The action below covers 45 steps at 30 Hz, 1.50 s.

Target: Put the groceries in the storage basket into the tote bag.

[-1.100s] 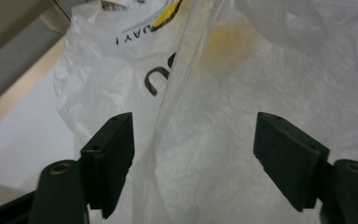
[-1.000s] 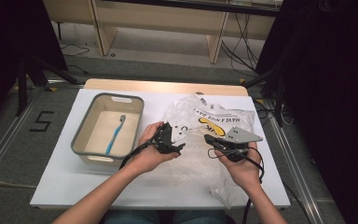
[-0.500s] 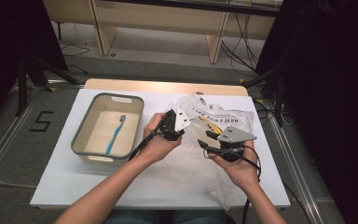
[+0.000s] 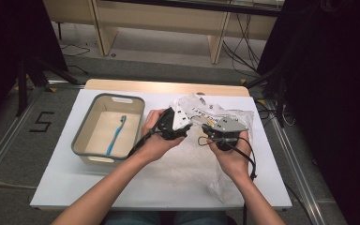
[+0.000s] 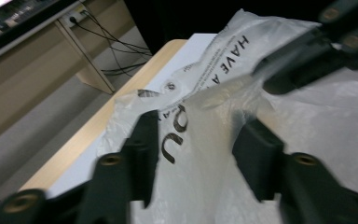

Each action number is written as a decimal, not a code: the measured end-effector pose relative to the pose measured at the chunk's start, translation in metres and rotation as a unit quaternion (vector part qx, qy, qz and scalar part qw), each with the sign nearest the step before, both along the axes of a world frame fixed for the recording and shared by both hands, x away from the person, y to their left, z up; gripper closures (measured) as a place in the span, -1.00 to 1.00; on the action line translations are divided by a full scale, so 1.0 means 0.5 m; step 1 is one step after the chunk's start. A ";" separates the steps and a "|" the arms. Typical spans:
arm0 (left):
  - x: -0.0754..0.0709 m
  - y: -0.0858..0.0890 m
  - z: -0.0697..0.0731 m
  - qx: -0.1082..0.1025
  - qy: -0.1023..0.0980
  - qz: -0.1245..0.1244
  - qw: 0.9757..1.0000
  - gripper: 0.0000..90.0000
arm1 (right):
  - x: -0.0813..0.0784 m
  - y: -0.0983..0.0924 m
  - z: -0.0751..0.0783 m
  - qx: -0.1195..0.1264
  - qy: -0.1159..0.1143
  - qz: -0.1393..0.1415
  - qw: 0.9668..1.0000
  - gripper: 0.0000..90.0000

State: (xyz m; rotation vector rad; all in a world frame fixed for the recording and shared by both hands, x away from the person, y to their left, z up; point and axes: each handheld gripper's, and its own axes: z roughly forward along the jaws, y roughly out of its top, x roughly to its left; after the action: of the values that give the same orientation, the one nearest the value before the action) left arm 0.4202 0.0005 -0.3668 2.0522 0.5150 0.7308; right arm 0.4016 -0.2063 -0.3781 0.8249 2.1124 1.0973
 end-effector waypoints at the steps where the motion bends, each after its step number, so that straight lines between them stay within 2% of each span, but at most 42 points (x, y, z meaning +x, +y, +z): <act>1: -0.004 0.005 0.003 0.000 0.011 -0.001 1.000 -0.04 | 0.002 0.000 0.004 0.003 0.000 -0.003 1.000 1.00; 2: -0.011 0.016 0.009 0.002 0.026 -0.006 1.000 -0.21 | 0.004 0.000 0.007 0.005 -0.001 -0.005 1.000 1.00; 3: -0.017 0.026 0.014 -0.001 0.029 -0.007 1.000 -0.32 | 0.006 0.001 0.010 0.009 -0.003 -0.011 1.000 1.00; 8: -0.038 0.096 0.047 -0.034 0.044 -0.007 0.998 -0.47 | 0.011 0.006 0.024 0.017 -0.007 -0.017 1.000 1.00; 9: -0.038 0.112 0.053 -0.042 0.044 -0.001 0.998 -0.48 | 0.011 0.008 0.026 0.020 -0.007 -0.018 1.000 1.00; 12: -0.029 0.156 0.060 -0.051 0.040 0.032 0.997 -0.49 | 0.012 0.011 0.028 0.019 -0.008 -0.016 1.000 1.00; 15: -0.004 0.206 0.053 -0.048 0.042 0.077 0.995 -0.49 | 0.011 0.012 0.028 0.021 -0.008 -0.017 1.000 1.00; 19: 0.028 0.253 0.033 -0.048 0.063 0.124 0.989 -0.49 | 0.010 0.011 0.030 0.024 -0.007 -0.018 1.000 1.00; 21: 0.045 0.271 0.021 -0.044 0.074 0.150 0.985 -0.49 | 0.011 0.010 0.032 0.027 -0.008 -0.018 0.999 1.00; 23: 0.065 0.286 0.007 -0.022 0.091 0.170 0.981 -0.47 | 0.011 0.008 0.034 0.027 -0.009 -0.019 0.999 1.00; 25: 0.085 0.295 -0.010 -0.012 0.112 0.189 0.975 -0.47 | 0.010 0.008 0.035 0.030 -0.010 -0.019 0.999 1.00; 27: 0.106 0.304 -0.026 -0.001 0.132 0.198 0.971 -0.46 | 0.008 0.007 0.036 0.031 -0.009 -0.020 0.999 1.00; 31: 0.144 0.315 -0.058 0.004 0.178 0.212 0.961 -0.46 | 0.009 0.005 0.038 0.032 -0.009 -0.021 0.999 1.00; 34: 0.169 0.323 -0.081 0.001 0.209 0.228 0.951 -0.45 | 0.009 0.005 0.037 0.030 -0.009 -0.021 0.999 1.00; 37: 0.185 0.329 -0.101 0.020 0.236 0.239 0.942 -0.42 | 0.009 0.005 0.037 0.032 -0.008 -0.020 0.999 1.00; 39: 0.192 0.331 -0.115 0.036 0.256 0.244 0.935 -0.41 | 0.008 0.005 0.037 0.033 -0.008 -0.021 0.999 1.00; 42: 0.200 0.336 -0.135 0.059 0.284 0.255 0.922 -0.39 | 0.008 0.005 0.037 0.032 -0.007 -0.021 0.999 1.00; 45: 0.205 0.339 -0.147 0.067 0.300 0.260 0.915 -0.34 | 0.007 0.005 0.037 0.034 -0.009 -0.020 0.999 1.00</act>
State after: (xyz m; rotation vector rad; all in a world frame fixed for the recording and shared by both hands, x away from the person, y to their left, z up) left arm 0.5226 0.1701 -0.4403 2.2808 1.4366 0.4138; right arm 0.4053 -0.2038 -0.3594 0.8820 2.0454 1.1565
